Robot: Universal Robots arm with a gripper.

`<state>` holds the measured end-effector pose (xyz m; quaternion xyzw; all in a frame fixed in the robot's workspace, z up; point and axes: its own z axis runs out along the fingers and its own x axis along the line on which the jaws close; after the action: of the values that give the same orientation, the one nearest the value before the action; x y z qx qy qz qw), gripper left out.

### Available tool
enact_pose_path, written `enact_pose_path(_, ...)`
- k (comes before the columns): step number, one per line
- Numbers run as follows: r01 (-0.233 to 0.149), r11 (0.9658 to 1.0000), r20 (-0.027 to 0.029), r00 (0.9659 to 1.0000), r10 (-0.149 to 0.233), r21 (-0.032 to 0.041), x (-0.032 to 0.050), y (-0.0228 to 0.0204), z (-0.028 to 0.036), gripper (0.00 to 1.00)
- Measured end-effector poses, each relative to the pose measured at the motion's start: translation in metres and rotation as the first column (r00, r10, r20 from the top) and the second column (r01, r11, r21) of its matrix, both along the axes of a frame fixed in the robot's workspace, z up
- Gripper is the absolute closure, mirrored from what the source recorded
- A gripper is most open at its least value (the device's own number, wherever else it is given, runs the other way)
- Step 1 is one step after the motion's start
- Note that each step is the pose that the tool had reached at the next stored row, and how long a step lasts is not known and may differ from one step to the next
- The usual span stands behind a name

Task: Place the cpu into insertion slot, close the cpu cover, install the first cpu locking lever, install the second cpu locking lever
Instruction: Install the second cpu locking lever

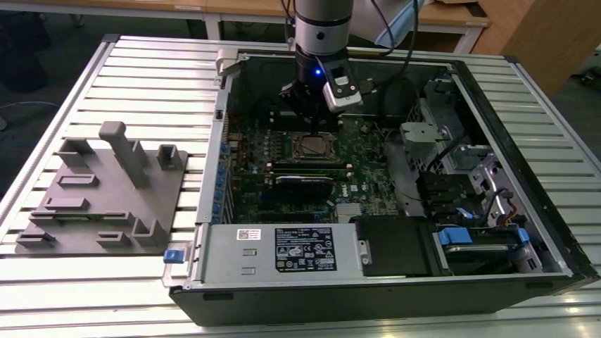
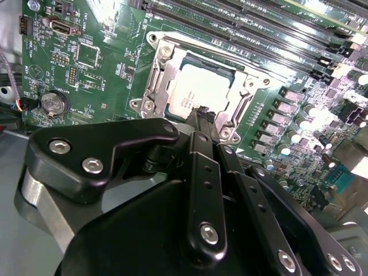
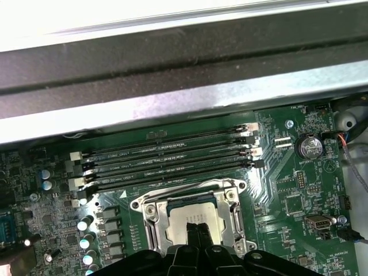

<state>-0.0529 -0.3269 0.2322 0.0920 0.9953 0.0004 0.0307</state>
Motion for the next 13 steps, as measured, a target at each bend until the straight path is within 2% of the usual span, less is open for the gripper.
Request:
enact_pose_path(1,0.000,1.0000,-0.0003,1.0000,0.000,0.0000,0.0000,0.0000,0.0000,0.90)
enact_pose_path(3,0.000,1.0000,-0.0093,1.0000,0.000,0.0000,0.0000,0.0000,0.0000,0.90)
enact_pose_path(7,0.000,1.0000,-0.0105,0.9999,0.000,0.0000,0.0000,0.0000,0.0000,0.90)
enact_pose_path(9,0.000,1.0000,-0.0159,0.9999,0.000,0.0000,0.0000,0.0000,0.0000,0.90)
enact_pose_path(13,0.000,1.0000,-0.0166,0.9999,0.000,0.0000,0.0000,0.0000,0.0000,0.90)
